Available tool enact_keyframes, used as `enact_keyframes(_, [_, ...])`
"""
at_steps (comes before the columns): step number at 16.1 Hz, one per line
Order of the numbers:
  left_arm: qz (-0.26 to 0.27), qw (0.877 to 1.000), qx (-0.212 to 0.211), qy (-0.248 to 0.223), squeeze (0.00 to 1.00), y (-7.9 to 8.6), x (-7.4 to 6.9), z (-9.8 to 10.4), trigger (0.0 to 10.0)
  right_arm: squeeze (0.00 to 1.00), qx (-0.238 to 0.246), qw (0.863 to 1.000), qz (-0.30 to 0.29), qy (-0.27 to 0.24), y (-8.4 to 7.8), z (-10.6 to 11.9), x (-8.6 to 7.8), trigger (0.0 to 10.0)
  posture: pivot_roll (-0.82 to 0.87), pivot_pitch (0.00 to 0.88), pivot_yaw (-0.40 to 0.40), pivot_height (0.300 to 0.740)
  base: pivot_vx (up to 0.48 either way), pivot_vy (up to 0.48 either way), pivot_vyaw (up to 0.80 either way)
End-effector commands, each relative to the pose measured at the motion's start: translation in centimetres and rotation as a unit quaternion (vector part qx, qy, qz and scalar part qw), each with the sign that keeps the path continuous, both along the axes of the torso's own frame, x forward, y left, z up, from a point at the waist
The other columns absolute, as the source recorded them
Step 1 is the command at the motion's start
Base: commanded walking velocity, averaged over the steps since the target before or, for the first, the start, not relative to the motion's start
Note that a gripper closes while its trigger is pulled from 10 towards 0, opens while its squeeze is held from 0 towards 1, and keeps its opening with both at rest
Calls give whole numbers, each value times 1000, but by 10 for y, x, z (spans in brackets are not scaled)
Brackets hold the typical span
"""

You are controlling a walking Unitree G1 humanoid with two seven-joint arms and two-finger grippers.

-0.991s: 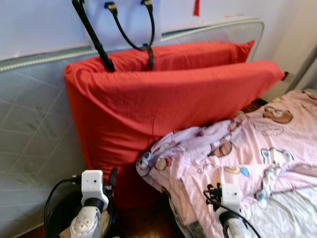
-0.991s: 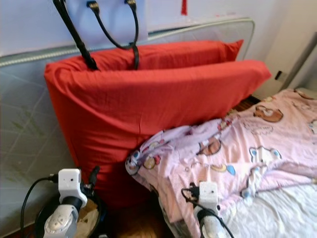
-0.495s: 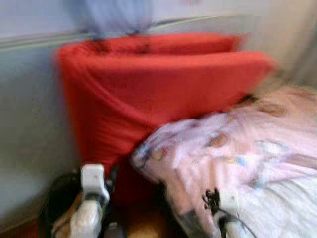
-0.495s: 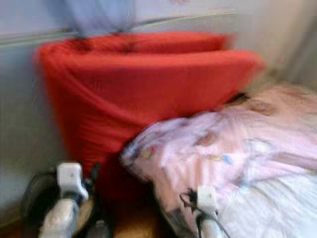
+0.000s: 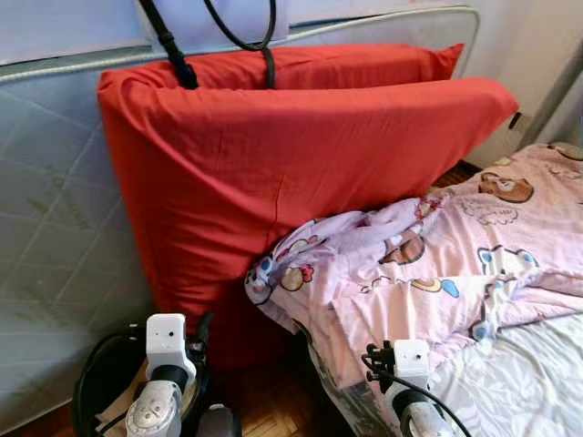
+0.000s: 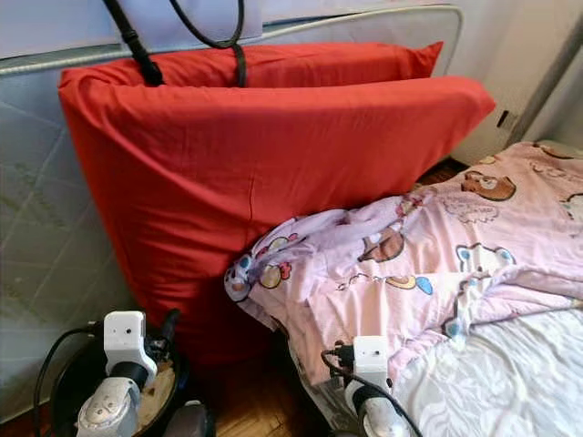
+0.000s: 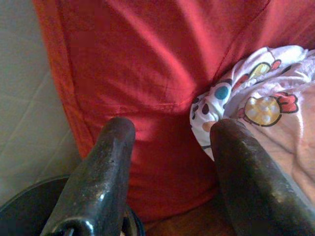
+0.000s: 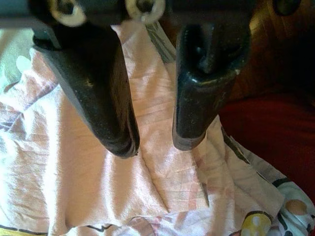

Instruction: Clean up the room

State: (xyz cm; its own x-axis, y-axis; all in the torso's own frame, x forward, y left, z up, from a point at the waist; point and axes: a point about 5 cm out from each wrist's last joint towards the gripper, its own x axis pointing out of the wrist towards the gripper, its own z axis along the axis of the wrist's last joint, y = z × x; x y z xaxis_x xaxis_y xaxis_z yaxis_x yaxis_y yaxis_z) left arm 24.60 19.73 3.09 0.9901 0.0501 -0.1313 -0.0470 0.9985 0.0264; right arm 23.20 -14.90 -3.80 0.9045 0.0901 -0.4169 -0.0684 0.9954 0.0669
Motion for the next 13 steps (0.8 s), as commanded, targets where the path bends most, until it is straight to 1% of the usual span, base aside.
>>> enact_keyframes(1, [5,1000,-6,-1,0,3,1,2,10000,0,1,1000,-4,7,0,-2,-1,10000,50,0,-36,641,0,0,0])
enact_keyframes(3, [4,1000,-6,-1,0,3,1,2,10000,0,-6,1000,-10,23,-2,-5,-2,10000,51,0,-35,641,0,0,0])
enact_keyframes(4, [3,1000,-7,0,0,3,1,2,10000,12,15,998,-49,46,-8,-9,-4,10000,51,0,-34,641,0,0,0])
enact_keyframes(5, [3,1000,-6,-1,0,3,0,2,10000,729,20,996,-69,57,-11,-10,-4,10000,55,0,-30,641,0,0,0])
enact_keyframes(6, [5,1000,-1,1,0,4,0,2,10000,1000,25,991,-100,86,-17,-14,-6,10000,56,0,-28,641,0,0,0])
enact_keyframes(7, [4,1000,-3,0,0,4,0,3,10000,1000,46,986,-125,98,-20,-16,-6,10000,63,0,-21,641,0,0,0])
enact_keyframes(8, [3,1000,-2,-2,0,4,-1,4,10000,1000,58,983,-133,115,-20,-18,-6,10000,73,0,-18,641,0,0,0])
enact_keyframes(10, [-2,1000,1,-8,0,7,5,10,10000,1000,52,978,-143,142,-24,-20,-6,10000,96,0,-15,641,0,0,0])
enact_keyframes(11, [-2,1000,2,-11,0,9,7,13,10000,1000,56,976,-155,146,-26,-20,-5,10000,101,0,-10,641,0,0,0])
enact_keyframes(12, [-4,1000,3,-15,0,10,12,17,10000,1000,49,975,-157,148,-27,-19,-2,10000,101,0,-6,641,0,0,0])
enact_keyframes(13, [-6,1000,3,-17,0,10,10,19,10000,1000,48,975,-159,146,-28,-19,-3,10000,103,11,0,641,0,0,0])
